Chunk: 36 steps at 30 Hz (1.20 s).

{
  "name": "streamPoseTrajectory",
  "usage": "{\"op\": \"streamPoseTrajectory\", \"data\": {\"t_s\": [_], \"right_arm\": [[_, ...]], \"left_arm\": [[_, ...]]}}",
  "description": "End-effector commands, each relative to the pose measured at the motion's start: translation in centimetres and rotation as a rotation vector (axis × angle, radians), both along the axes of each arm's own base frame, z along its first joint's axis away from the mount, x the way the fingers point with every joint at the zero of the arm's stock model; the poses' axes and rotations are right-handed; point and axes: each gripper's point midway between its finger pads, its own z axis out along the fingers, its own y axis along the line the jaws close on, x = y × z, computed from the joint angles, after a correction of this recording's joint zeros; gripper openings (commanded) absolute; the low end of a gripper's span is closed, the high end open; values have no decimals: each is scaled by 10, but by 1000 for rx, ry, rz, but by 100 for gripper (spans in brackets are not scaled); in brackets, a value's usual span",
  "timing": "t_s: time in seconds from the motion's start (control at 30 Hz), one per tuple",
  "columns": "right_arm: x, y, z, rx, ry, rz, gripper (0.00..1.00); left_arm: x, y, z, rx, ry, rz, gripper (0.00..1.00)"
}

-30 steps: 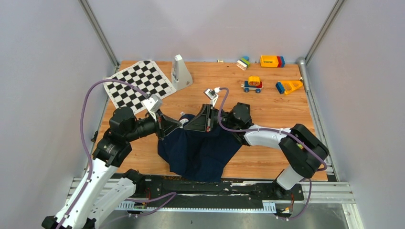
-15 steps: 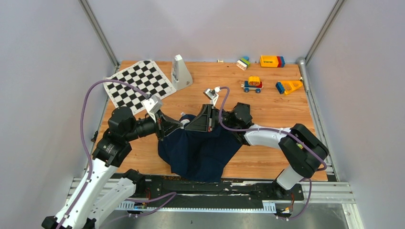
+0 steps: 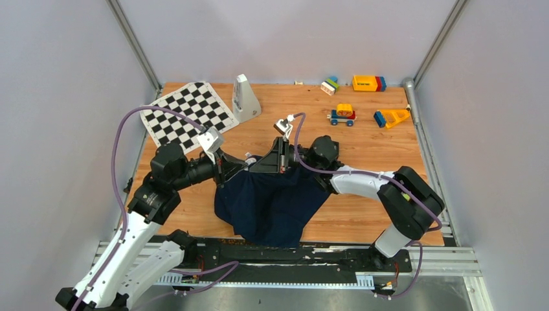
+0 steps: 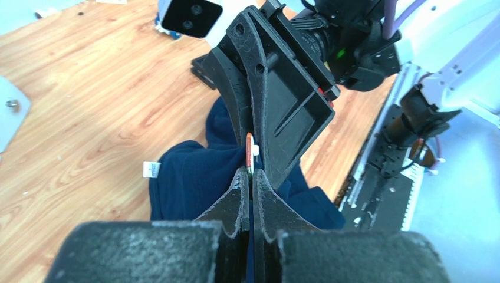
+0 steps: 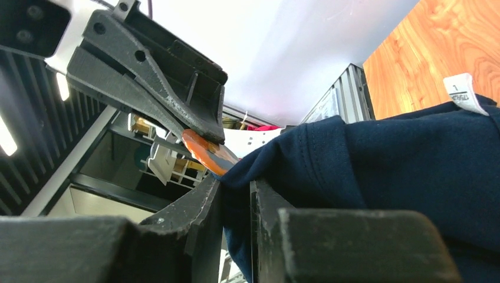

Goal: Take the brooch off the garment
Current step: Remove the brooch from the clothes.

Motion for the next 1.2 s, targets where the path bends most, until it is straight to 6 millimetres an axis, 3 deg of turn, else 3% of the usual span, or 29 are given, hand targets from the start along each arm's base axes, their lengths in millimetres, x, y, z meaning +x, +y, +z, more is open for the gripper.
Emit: {"op": "streamPoseTrajectory", "data": {"t_s": [0.0,0.23,0.4,0.67,0.83,0.97,1.17], "right_arm": [[12,22,38,5,31,-18,9],[20,23,19,-170,1,-90,9],[27,16,23,-248,-61,-162,10],[23,-8,19,-288,-195,-254,9],[18,-14,14,-299,-247,-251,5],[17,-16,8,-305,-268,-248,0],[19,-11,-12,-368,-256,-217,3]], "left_arm": [[-11,-13,-22,59,34,-85,0],[-5,-14,-34,102,61,-65,0],[-4,-16,-41,128,81,-54,0],[14,-1,-53,194,152,100,0],[19,1,-56,212,182,133,0],[22,5,-44,154,199,201,0],[32,8,-31,-93,290,374,0]]}}
